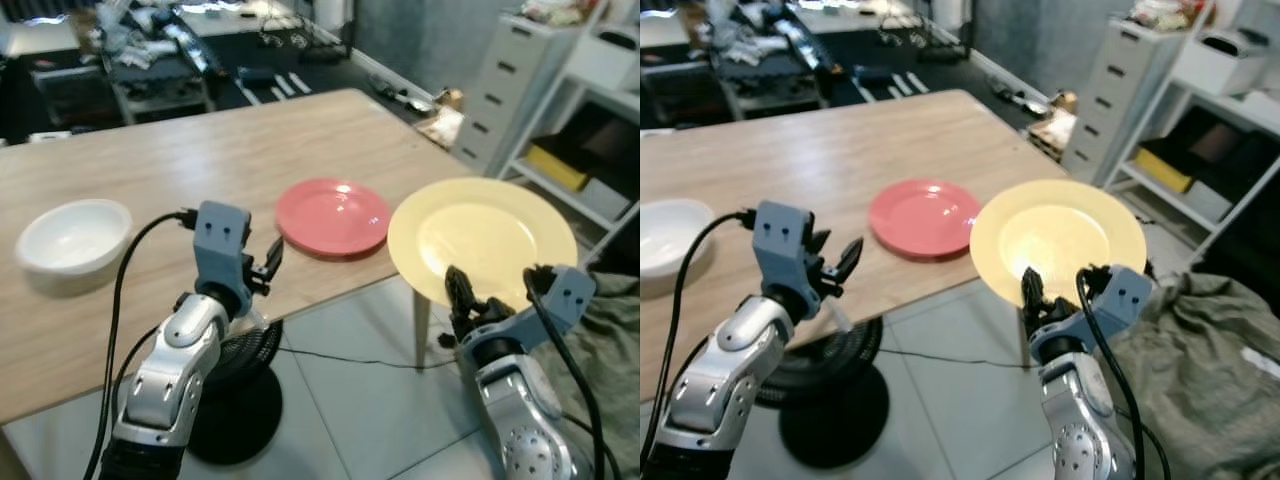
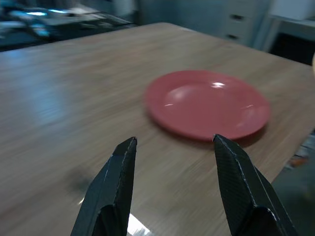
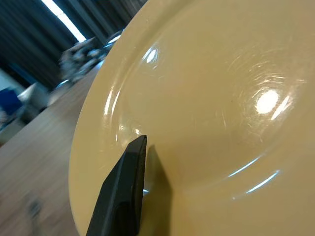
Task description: Setting the table
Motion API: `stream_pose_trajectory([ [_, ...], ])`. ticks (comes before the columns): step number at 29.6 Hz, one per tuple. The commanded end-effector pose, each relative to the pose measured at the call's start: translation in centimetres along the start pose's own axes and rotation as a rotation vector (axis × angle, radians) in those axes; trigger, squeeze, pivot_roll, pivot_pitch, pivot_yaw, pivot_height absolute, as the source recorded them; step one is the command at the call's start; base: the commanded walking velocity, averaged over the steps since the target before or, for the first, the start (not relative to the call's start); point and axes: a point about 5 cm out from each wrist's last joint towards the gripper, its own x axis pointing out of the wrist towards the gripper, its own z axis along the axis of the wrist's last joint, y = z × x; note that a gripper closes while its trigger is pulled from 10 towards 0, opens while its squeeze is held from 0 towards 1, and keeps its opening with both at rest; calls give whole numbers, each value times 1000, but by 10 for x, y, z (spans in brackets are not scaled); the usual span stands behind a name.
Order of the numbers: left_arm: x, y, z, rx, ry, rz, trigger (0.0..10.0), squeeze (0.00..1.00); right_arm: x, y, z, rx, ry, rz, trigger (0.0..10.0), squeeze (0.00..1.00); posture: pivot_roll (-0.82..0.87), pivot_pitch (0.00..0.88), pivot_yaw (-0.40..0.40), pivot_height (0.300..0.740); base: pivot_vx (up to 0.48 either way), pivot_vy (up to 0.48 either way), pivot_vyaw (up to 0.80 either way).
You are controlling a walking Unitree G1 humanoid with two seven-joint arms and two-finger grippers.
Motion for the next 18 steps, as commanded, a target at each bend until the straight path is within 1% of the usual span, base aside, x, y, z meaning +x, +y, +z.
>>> stream_pose_trajectory([
  [1,0,-1,-5,1,26,0,10000,0,-4,3,-8,51,13,-5,10000,0,-94,0,47,740,0,0,0],
  [5,0,-3,-5,-12,23,-10,10000,0,-4,3,-9,50,15,-5,10000,0,-95,0,49,740,0,0,0],
  [18,2,-2,-6,-2,32,-7,10000,0,-4,4,-10,59,24,2,10000,0,-97,0,54,740,0,0,-800],
])
